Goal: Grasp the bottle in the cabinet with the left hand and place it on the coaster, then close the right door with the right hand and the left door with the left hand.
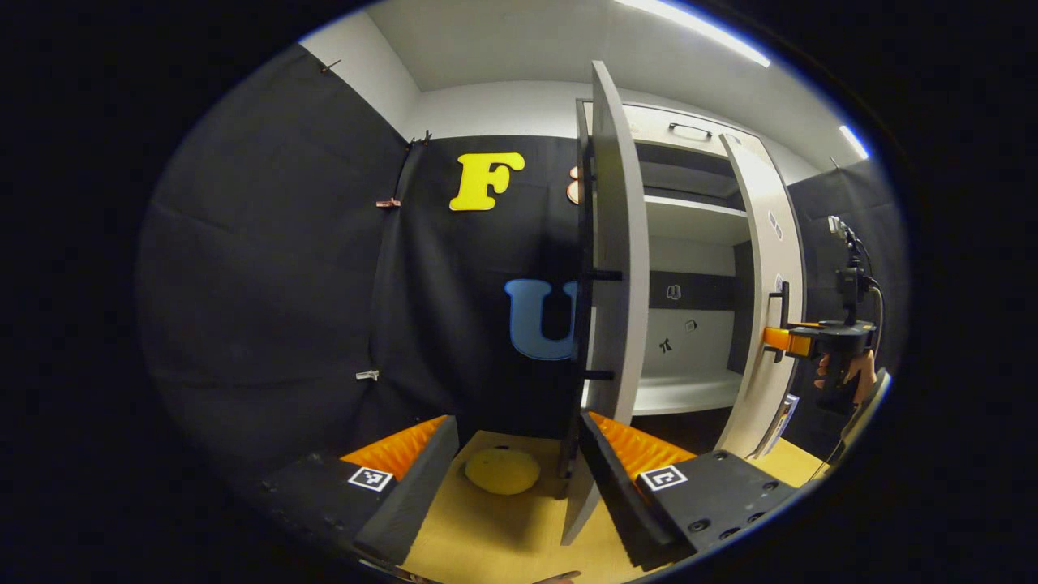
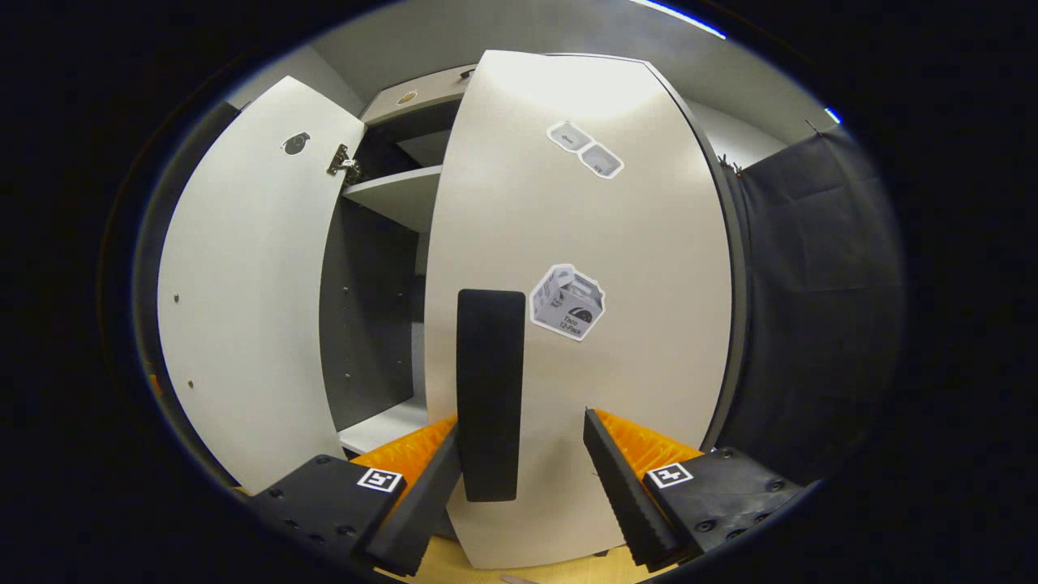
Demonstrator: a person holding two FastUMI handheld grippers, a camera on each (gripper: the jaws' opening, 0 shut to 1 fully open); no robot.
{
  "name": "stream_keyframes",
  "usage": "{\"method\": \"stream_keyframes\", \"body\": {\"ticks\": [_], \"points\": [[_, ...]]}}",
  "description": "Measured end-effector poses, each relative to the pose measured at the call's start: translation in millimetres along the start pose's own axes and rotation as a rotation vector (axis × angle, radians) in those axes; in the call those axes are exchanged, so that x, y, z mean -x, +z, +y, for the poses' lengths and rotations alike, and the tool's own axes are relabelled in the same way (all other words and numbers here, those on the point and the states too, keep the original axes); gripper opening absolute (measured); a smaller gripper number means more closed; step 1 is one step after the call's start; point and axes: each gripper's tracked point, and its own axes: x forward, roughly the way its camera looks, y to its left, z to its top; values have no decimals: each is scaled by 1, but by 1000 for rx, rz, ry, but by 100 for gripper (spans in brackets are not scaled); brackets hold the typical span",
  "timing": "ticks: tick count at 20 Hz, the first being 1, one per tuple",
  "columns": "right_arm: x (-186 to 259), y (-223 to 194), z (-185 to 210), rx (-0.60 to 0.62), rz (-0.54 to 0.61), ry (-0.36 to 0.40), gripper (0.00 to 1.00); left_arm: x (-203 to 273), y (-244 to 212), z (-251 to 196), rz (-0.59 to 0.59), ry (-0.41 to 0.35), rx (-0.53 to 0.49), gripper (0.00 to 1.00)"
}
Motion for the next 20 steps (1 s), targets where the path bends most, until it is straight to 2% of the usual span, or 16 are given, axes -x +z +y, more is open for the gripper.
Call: {"method": "stream_keyframes", "body": {"ticks": [1,5,8,11,12,14,18,20], "points": [[-5,0,2,7,-2,-8,93,-7,4,-1,-6,-12,-1,92],[-19,0,5,33,-1,-38,93,-32,18,-17,-35,-93,6,92],[-20,-5,10,24,24,-26,93,-42,18,-25,-36,-131,2,92],[-12,-19,21,4,82,18,94,-48,21,-35,-39,-172,1,93],[-8,-21,24,1,86,28,98,-48,23,-37,-40,-182,-1,93],[4,-18,30,16,69,48,97,-52,23,-37,-40,-194,-8,92],[23,-18,30,113,51,37,97,-55,21,-47,-26,-242,6,91],[30,-21,31,116,62,41,98,-56,23,-56,-25,-269,15,91]]}}
